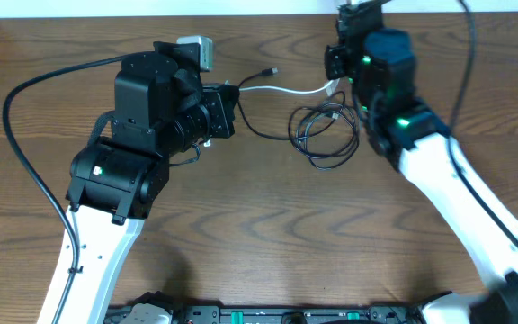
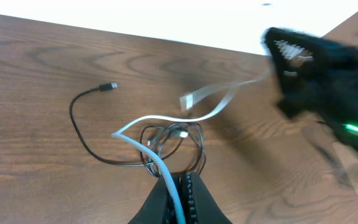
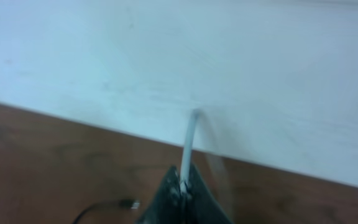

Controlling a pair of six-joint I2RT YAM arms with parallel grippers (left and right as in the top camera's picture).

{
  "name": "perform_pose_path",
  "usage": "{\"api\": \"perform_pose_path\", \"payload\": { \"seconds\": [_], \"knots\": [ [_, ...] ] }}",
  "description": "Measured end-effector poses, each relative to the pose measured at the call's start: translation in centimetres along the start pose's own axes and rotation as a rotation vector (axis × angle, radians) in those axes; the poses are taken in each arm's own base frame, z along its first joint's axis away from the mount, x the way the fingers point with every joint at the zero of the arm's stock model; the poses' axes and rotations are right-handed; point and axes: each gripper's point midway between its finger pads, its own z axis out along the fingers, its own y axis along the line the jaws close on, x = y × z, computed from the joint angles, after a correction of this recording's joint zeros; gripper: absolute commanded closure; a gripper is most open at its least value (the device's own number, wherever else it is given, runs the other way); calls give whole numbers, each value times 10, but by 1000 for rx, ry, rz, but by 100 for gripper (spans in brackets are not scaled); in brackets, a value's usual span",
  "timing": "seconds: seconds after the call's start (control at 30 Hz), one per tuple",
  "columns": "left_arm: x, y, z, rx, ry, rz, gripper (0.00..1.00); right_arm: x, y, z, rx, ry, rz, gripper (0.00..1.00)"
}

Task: Untangle cables

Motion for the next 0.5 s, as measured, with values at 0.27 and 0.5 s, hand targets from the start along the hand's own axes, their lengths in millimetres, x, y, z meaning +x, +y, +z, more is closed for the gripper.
{"api": "perform_pose_path", "payload": {
  "seconds": [0.27, 0.5],
  "knots": [
    [5, 4, 5, -11, 26, -7, 92, 26, 8, -45, -98, 204, 1, 99],
    [11, 3, 14, 10, 65, -13, 93, 64, 14, -69, -232, 391, 56, 99]
  ]
}}
